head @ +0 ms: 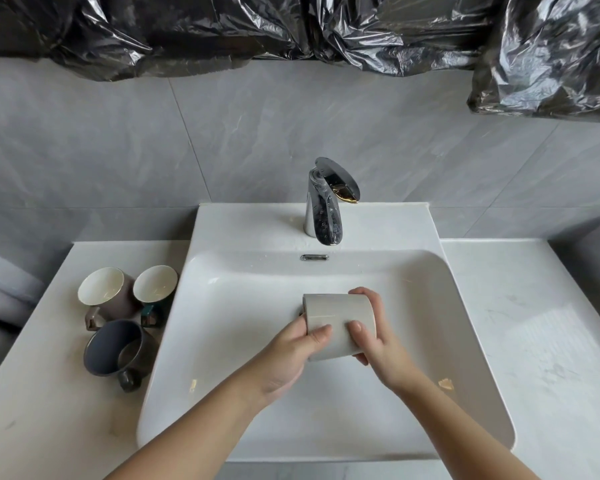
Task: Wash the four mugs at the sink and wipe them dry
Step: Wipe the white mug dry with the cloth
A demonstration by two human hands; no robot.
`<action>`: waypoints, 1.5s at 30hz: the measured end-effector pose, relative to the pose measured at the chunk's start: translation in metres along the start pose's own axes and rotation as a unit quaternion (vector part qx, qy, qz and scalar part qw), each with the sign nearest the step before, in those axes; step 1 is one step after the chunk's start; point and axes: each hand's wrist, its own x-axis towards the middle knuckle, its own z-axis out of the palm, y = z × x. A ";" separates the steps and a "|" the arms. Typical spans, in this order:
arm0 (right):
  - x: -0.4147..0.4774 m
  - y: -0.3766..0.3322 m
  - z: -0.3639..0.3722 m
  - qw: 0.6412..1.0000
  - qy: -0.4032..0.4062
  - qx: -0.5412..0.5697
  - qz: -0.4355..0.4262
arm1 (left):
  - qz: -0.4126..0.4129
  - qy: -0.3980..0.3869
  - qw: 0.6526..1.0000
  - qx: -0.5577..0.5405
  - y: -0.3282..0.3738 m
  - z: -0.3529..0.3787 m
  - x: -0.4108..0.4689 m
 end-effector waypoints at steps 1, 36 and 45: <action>-0.001 0.000 0.000 1.000 -0.010 -0.012 -0.012 | 0.001 0.016 1.000 0.013 0.001 -0.001 0.001; -0.004 0.003 -0.005 0.999 0.033 0.011 -0.040 | -0.016 -0.171 0.985 -0.022 0.015 -0.015 0.004; 0.005 -0.011 -0.014 0.986 -0.051 0.024 0.155 | 0.015 0.011 0.966 0.257 -0.011 -0.016 0.013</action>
